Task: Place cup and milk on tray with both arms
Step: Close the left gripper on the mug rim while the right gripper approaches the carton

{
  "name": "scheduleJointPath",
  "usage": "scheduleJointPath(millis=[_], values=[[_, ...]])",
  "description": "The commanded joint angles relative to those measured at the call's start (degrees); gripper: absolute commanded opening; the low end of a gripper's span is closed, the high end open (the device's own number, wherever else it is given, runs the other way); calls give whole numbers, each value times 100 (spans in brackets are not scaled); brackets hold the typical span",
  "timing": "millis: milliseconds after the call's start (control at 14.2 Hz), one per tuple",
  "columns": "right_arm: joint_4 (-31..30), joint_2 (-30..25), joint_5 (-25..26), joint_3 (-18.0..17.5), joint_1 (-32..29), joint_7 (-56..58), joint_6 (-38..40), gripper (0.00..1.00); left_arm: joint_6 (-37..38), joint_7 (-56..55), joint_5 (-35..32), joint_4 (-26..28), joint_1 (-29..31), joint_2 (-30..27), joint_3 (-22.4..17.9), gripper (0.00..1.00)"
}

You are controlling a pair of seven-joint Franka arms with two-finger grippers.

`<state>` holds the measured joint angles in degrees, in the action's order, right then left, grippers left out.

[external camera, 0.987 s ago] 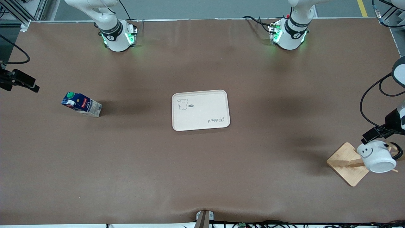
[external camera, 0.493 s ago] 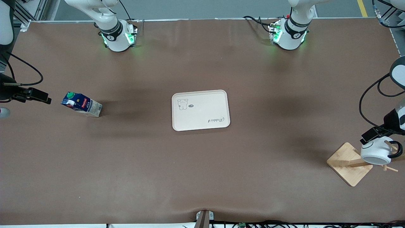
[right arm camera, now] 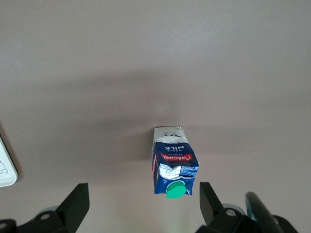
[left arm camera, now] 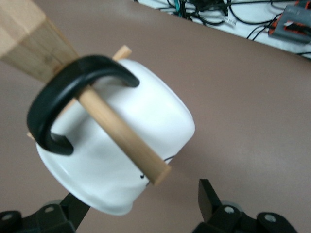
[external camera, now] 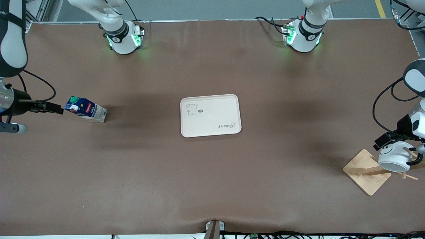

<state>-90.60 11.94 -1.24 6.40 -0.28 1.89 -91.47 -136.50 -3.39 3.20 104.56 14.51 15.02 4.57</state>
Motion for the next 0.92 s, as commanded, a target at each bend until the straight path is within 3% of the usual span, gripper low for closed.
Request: scheduleJointPath(millis=[0,141,423,493,846], values=[[131,167,-43,-8,-139,57,51,100,-490,163,57,153,8,-26,27,79],[139,510,-95,-16,-341,84,59,100,-745,172,57,153,-10,88,36,57],[122,607,-183,-8,-376,58,112,100,-790,303,31,153,-27,97,44,5],[113,660,-175,1,-385,40,130,100,-790,373,31,153,-28,88,62,0],[104,845,-95,-8,-544,84,147,100,-729,409,22,48,-63,9,264,0]])
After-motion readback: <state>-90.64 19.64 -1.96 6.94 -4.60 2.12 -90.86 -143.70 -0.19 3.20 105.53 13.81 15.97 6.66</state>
